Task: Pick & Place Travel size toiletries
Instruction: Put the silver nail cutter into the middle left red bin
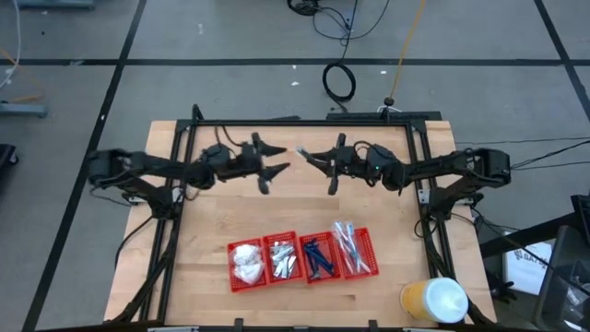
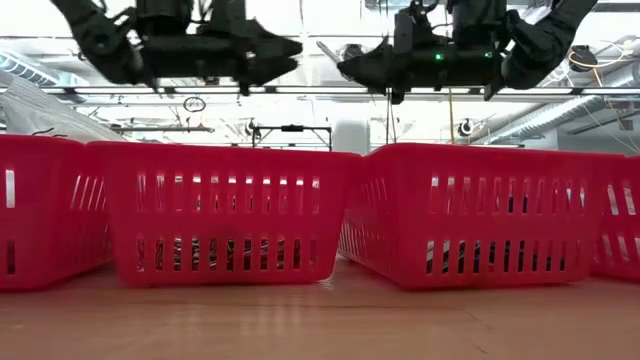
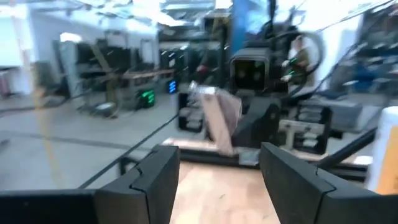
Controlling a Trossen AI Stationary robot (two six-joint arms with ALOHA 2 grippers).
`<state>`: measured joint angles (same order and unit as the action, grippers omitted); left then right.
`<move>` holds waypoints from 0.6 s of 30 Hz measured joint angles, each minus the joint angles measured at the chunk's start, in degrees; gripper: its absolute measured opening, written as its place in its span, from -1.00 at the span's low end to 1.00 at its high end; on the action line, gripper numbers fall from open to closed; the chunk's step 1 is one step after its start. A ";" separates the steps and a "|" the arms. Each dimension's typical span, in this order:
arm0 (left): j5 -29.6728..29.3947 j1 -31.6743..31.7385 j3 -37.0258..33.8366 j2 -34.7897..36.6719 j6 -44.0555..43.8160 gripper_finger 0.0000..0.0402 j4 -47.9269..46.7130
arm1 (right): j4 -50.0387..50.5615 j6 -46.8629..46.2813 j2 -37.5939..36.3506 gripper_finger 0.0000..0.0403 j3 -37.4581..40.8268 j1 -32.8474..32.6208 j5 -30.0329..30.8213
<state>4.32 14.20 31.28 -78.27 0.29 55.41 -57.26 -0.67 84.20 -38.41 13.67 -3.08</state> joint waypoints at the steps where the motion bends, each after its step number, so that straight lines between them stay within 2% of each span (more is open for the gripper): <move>1: 0.57 -0.62 0.62 -2.02 -0.05 0.09 2.06 | -0.19 0.39 0.00 -0.80 0.00 -0.56 -0.48; 9: 3.53 -3.63 9.02 -12.47 2.79 0.09 4.97 | -0.05 2.06 0.04 -0.80 -0.46 -3.08 -0.15; 18: 3.75 -4.45 12.75 -14.07 5.62 0.08 4.57 | 0.95 1.99 0.04 -0.80 -0.48 -3.85 -0.21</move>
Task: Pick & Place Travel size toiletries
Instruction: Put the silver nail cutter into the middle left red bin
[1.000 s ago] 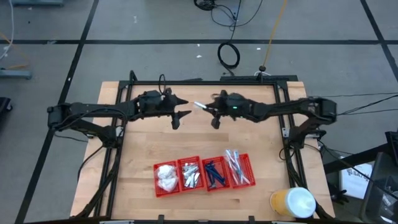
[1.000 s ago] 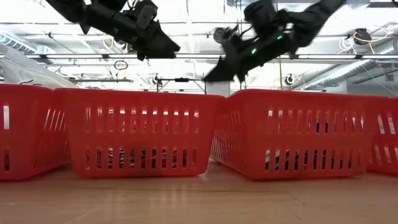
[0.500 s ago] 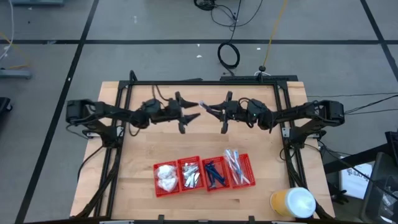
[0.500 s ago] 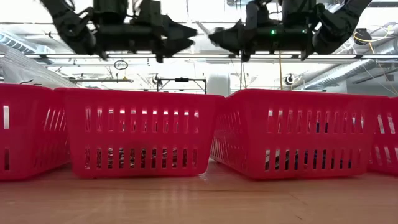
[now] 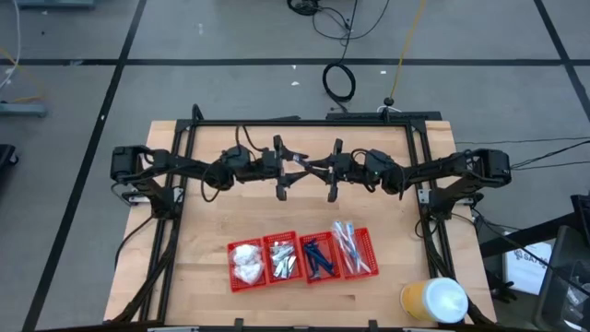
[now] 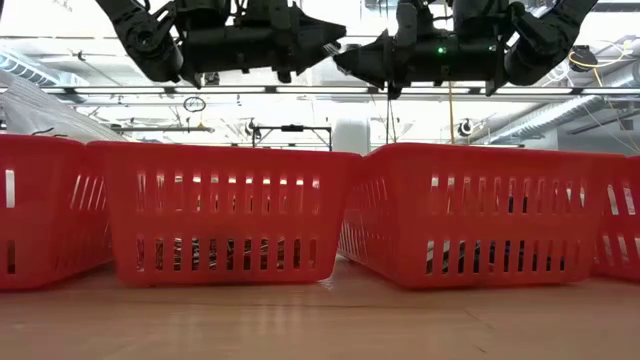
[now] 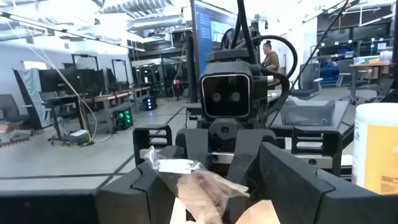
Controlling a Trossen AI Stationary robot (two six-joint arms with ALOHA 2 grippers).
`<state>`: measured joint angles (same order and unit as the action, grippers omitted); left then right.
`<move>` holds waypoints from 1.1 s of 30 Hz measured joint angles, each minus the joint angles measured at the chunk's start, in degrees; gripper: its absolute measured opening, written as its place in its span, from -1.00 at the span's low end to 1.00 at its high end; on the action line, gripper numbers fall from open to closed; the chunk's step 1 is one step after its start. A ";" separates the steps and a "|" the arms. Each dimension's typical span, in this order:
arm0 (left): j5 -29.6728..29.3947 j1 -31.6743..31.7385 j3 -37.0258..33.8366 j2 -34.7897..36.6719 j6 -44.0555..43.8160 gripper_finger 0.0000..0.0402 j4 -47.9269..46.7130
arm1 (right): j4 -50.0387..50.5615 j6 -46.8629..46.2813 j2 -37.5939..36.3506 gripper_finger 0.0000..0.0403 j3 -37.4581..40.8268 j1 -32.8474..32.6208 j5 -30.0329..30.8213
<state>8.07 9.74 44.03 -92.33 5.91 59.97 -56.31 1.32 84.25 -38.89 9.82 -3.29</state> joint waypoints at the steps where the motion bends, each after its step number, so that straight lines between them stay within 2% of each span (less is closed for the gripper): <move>1: 0.00 0.05 0.00 0.00 0.02 0.06 -0.06 | 0.02 0.02 0.00 -0.80 0.00 -0.10 0.01; 5: 0.01 0.08 0.00 0.00 -0.02 -0.20 -1.32 | -0.03 0.82 0.00 -0.80 0.01 -0.55 0.01; 10: 1.25 0.60 0.00 0.07 -1.38 -0.81 -3.13 | -0.70 2.40 0.00 -0.79 0.04 -1.10 -0.57; 13: 2.46 1.43 0.00 0.15 -3.12 -0.84 -3.39 | 0.04 1.67 0.00 -0.65 0.04 -1.29 0.33; 17: 1.30 1.85 -0.07 4.13 -2.93 -0.83 -9.87 | 6.97 -1.76 -1.80 -0.32 0.00 -1.29 3.24; 21: 0.42 1.03 -0.02 10.93 -3.92 -0.83 -24.12 | 20.66 -2.28 -6.93 0.02 0.00 -1.22 8.91; 24: 7.92 -0.80 -0.02 15.80 -8.31 -0.83 -39.03 | 30.50 -2.28 -11.99 0.22 -0.03 -1.18 11.17; 26: 14.83 -3.30 0.01 17.31 -12.27 -0.83 -48.46 | 35.66 -2.27 -14.88 0.31 -0.04 -1.22 11.95; 28: 18.13 -7.42 0.02 17.24 -14.89 -0.83 -56.81 | 37.88 -2.22 -16.89 0.37 -0.04 -1.22 13.15; 30: 16.73 -12.37 -0.11 15.50 -15.79 -0.83 -61.44 | 38.63 -2.22 -18.34 0.40 -0.04 -1.27 14.01; 33: 13.82 -18.55 -0.10 11.45 -18.32 -0.83 -60.53 | 37.80 -2.18 -18.95 0.41 -0.04 -1.29 13.96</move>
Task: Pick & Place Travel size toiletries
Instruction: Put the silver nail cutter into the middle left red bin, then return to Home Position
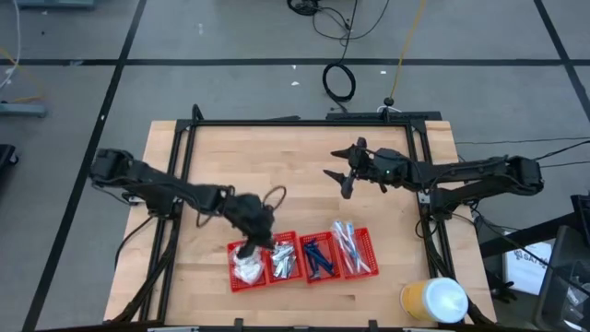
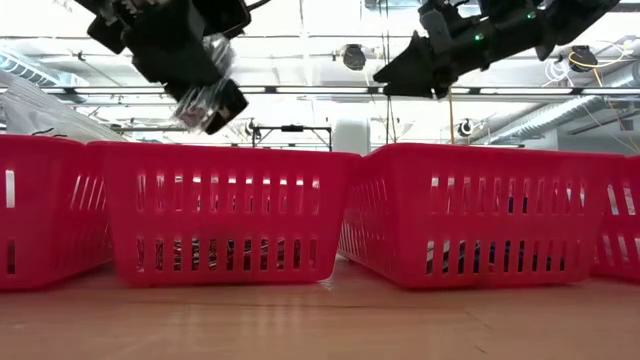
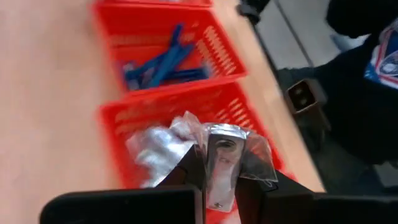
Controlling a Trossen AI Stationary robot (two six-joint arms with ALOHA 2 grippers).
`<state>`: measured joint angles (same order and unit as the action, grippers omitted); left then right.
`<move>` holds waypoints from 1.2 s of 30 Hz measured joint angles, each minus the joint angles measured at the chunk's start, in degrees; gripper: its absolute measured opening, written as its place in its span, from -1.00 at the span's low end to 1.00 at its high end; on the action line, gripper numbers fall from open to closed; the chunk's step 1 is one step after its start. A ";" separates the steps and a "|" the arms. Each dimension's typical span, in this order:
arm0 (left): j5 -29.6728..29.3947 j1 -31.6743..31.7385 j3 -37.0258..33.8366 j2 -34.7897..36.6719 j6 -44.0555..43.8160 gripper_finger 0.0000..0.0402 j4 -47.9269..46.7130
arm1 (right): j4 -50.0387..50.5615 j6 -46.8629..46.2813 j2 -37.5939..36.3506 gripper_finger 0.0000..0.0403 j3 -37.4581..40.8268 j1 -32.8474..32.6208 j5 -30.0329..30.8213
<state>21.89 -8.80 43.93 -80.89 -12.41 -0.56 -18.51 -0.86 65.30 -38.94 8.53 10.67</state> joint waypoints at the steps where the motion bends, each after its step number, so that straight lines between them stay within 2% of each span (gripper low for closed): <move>1: -0.14 -1.34 -0.01 -1.51 -0.79 -0.83 2.30 | -0.33 0.03 0.00 0.40 0.00 -0.02 -0.02; 6: -0.83 -4.07 0.10 -6.19 -1.90 -0.78 9.11 | -0.41 0.24 0.40 0.36 0.01 0.03 -0.02; 12: -8.20 -3.16 0.08 -6.24 -11.34 -0.28 8.64 | 0.15 -0.29 0.39 0.35 0.04 -0.37 -0.17; 17: -8.46 -2.27 0.08 -6.20 -11.91 0.11 8.74 | 1.19 -0.40 0.39 0.36 0.04 -0.46 -0.26; 24: -6.92 -1.41 0.08 -6.10 -8.55 0.40 6.76 | 0.36 0.01 0.39 0.35 0.04 -0.45 -0.39; 28: 0.93 2.32 1.58 -1.89 -3.20 0.48 0.01 | 2.31 3.48 0.37 0.34 0.04 -0.36 -0.25; 31: 6.66 6.30 3.96 4.78 -0.97 0.51 -7.26 | 4.06 4.70 -0.89 0.34 0.11 -0.28 0.04; 36: 6.96 13.50 6.10 17.47 6.06 0.51 -18.79 | 6.46 4.56 -9.81 0.36 0.04 -0.29 -0.21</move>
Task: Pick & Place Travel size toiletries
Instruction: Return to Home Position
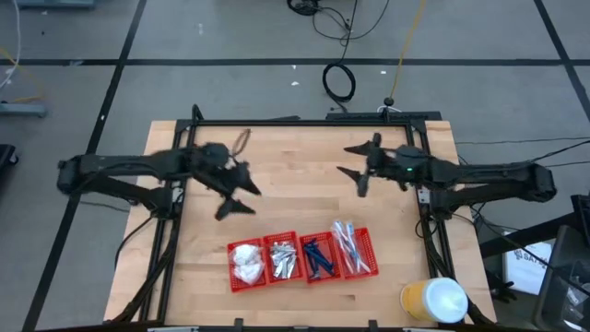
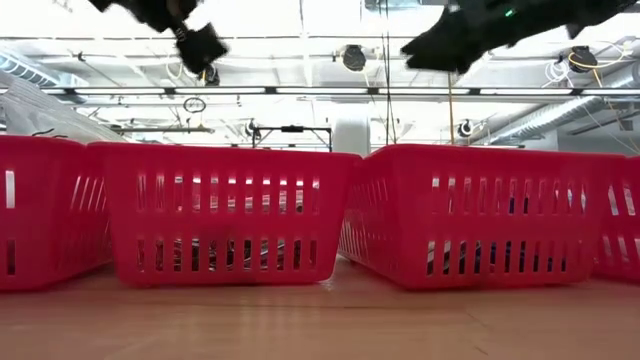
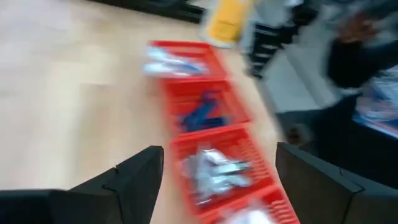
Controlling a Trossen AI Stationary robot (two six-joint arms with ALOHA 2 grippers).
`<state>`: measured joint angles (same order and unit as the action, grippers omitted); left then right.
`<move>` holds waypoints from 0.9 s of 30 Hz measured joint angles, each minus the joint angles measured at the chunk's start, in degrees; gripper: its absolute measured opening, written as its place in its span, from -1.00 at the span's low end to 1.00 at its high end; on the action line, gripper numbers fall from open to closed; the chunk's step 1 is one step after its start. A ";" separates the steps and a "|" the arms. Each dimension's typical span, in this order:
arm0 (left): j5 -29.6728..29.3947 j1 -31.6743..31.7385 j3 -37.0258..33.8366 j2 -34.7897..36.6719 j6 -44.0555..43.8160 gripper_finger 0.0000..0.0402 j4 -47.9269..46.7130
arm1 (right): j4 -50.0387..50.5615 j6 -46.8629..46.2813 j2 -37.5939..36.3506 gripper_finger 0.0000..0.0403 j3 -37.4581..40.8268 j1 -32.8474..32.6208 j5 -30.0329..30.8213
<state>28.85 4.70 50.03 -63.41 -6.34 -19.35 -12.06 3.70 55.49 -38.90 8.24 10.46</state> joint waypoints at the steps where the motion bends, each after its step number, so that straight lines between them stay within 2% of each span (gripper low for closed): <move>1: -1.11 1.40 0.08 2.25 1.41 0.50 -3.04 | 1.93 0.06 -2.22 0.36 0.03 -0.14 -0.09; 3: -5.88 3.31 -0.96 8.12 4.98 0.50 -9.91 | 6.74 1.01 -6.95 0.36 -0.03 -0.25 -0.09; 4: -8.87 3.60 -2.22 11.53 5.94 0.51 -10.42 | 10.00 1.43 -9.46 0.35 -0.01 -0.25 0.00; 7: -16.09 4.70 -9.54 22.57 6.88 0.53 -4.27 | 15.89 0.30 -15.49 0.34 0.03 -0.25 -0.02; 10: -16.30 5.18 -19.60 32.72 10.24 0.53 -0.41 | 17.39 -1.65 -20.68 0.35 1.77 -0.25 -0.11; 13: -17.47 6.99 -28.00 42.54 7.71 0.53 3.98 | 17.41 -2.15 -25.36 0.36 5.55 -0.25 -0.20; 15: -17.48 8.19 -30.98 48.65 5.66 0.53 5.60 | 17.41 -1.66 -28.46 0.36 8.24 -0.25 -0.20; 20: -18.57 11.33 -35.01 61.84 4.53 0.53 1.94 | 16.70 -2.79 -35.23 0.34 13.01 -0.05 -0.20; 25: -21.06 13.15 -36.29 63.00 3.97 0.53 2.88 | 16.71 -4.52 -41.16 0.36 16.28 -0.05 -0.11; 27: -21.91 13.68 -37.54 62.01 4.12 0.53 7.29 | 16.62 -4.73 -43.38 0.36 17.60 -0.05 -0.07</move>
<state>6.94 18.39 12.50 -1.40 -2.23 -12.06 4.56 -1.03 12.10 -21.30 8.19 10.39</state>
